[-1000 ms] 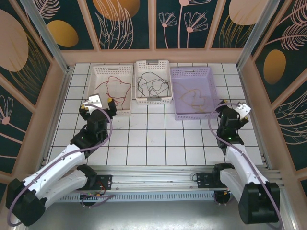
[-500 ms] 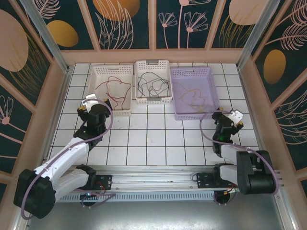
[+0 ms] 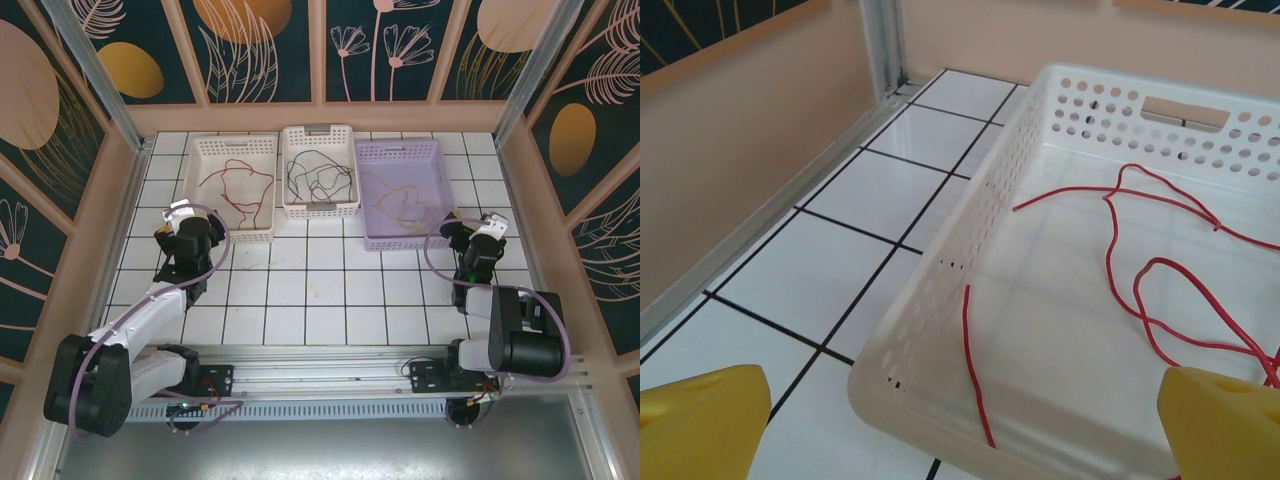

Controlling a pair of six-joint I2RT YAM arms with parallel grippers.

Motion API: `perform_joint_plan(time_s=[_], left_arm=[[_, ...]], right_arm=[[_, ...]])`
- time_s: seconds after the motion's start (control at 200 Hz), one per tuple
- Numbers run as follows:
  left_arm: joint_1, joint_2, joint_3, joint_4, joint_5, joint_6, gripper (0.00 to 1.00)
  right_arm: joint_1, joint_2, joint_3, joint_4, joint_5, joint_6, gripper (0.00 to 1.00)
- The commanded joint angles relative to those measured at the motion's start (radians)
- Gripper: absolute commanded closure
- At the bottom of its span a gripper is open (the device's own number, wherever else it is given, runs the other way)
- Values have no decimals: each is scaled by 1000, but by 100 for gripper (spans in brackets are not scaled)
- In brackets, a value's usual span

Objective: Untangle the cables

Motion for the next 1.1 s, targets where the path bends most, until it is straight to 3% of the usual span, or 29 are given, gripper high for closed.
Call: perform_joint_plan(time_s=[0.0,0.075,0.155,0.215,0.275,0.445,0.611,0.781,0.946,1.096], left_arm=[[11,19,-34,122,47,63,2],[23,36,-37,161,56,79,2],[45,47,-42,202,106,93,1],[64,54,-45,229,135,103,1],[71,64,-70,296,142,143,1],[105,126,-152,474,203,170,1],[108,208,-200,672,182,179,2],[116,279,-144,678,245,255,1],[167,361,-261,1016,275,275,2],[239,406,-225,969,412,231,1]], right_arm=[[-4,7,-65,199,-55,-35,1],[12,73,-122,377,-35,-49,1],[55,122,-97,373,-73,-118,1],[64,225,-101,522,-63,-133,1],[61,170,-44,310,-70,-120,1],[59,186,-34,321,-95,-129,1],[66,188,-32,320,-79,-132,1],[75,189,-25,312,-59,-135,1],[84,192,-18,300,-40,-138,1],[86,191,-17,298,-35,-140,1]])
